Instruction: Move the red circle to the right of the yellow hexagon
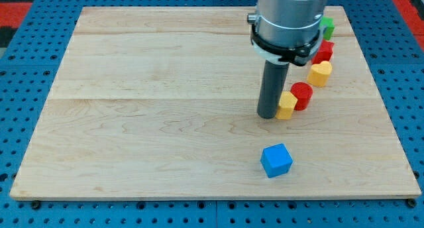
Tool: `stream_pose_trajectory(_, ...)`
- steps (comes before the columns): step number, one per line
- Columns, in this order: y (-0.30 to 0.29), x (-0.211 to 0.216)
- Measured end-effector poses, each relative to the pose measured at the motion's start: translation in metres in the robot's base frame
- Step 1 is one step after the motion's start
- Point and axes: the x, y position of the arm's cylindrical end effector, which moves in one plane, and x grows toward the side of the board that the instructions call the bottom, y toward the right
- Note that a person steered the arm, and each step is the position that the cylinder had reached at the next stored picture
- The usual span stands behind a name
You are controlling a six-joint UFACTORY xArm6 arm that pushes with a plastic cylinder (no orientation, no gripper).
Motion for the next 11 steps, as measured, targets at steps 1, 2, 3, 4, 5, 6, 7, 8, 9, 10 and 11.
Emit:
stream_pose_trajectory(1,0.0,-0.008)
stream_pose_trajectory(2,-0.001,-0.018)
stream_pose_trajectory(3,-0.023,-0.018)
stream_pose_trajectory(4,-0.019,-0.021)
stream_pose_trajectory(5,0.002,-0.046)
stream_pose_trajectory(6,0.033,-0.053)
stream_pose_trajectory(7,0.062,-0.049)
stream_pose_trajectory(8,0.088,-0.047)
stream_pose_trajectory(9,0.076,-0.026)
stream_pose_trajectory(10,0.072,0.008)
stream_pose_trajectory(11,0.086,0.015)
